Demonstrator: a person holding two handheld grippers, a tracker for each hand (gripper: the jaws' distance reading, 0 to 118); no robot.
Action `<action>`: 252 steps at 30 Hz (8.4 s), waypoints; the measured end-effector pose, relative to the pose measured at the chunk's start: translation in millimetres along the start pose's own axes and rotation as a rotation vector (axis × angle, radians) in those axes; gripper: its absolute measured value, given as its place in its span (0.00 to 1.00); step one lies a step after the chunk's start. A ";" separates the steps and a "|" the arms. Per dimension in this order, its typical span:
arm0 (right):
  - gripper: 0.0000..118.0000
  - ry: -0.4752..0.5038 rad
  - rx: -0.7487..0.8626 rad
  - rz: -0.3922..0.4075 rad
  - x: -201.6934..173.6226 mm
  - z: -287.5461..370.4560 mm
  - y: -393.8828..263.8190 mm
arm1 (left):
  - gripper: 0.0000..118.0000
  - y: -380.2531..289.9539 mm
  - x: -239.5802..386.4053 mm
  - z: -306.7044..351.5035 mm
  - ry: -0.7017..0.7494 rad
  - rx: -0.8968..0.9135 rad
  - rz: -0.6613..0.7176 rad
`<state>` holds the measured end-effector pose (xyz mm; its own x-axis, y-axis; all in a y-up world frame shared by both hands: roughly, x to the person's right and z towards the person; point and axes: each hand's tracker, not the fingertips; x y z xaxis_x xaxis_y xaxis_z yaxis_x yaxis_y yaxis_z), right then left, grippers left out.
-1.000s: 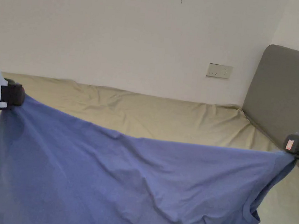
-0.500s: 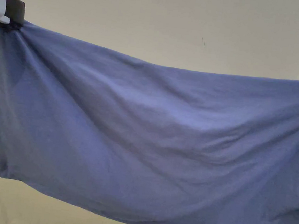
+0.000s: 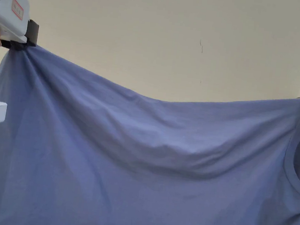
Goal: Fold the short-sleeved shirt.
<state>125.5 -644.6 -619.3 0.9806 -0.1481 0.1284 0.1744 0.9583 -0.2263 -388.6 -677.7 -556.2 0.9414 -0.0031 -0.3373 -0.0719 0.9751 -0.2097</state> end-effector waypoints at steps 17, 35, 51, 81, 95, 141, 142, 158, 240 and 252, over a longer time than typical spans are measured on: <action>0.06 0.059 -0.037 -0.060 34.4 -41.0 -71.2 | 0.04 -97.0 -4.5 -67.2 -0.075 -0.152 0.075; 0.06 0.135 -0.426 -0.139 141.3 114.2 -315.6 | 0.04 -322.7 -50.7 81.3 -0.185 -0.543 0.072; 0.07 0.087 -0.554 -0.247 215.9 306.5 -404.3 | 0.04 -392.7 -135.8 265.9 -0.082 -0.561 0.215; 0.01 0.248 -0.572 -0.074 127.6 345.3 -402.1 | 0.00 -361.4 -132.8 303.3 -0.089 -0.430 0.285; 0.01 0.259 -0.696 -0.116 104.1 290.0 -417.3 | 0.82 -392.5 -102.9 63.3 -0.071 -0.515 0.147; 0.08 -0.018 -0.923 0.109 125.9 1.2 -438.7 | 0.03 -430.7 -55.5 33.9 -0.057 -0.748 -0.011; 0.08 -0.018 -0.921 0.108 125.9 2.1 -435.6 | 0.03 -427.4 -53.0 33.7 -0.046 -0.755 -0.013; 0.08 0.175 -0.519 0.040 89.1 100.8 -256.0 | 0.03 -242.0 -65.6 91.6 -0.214 -0.373 0.092; 0.08 0.095 -0.757 0.185 159.0 260.8 -474.7 | 0.03 -432.0 -136.4 292.1 -0.091 -0.731 0.134; 0.55 0.046 -0.866 0.064 178.8 297.6 -498.8 | 0.65 -468.0 -145.3 318.2 -0.033 -0.815 0.151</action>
<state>187.2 -1076.4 -196.1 0.9903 -0.1276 0.0553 0.1071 0.4452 -0.8890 -386.9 -1063.0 -117.0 0.9108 0.1337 -0.3907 -0.4026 0.4982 -0.7679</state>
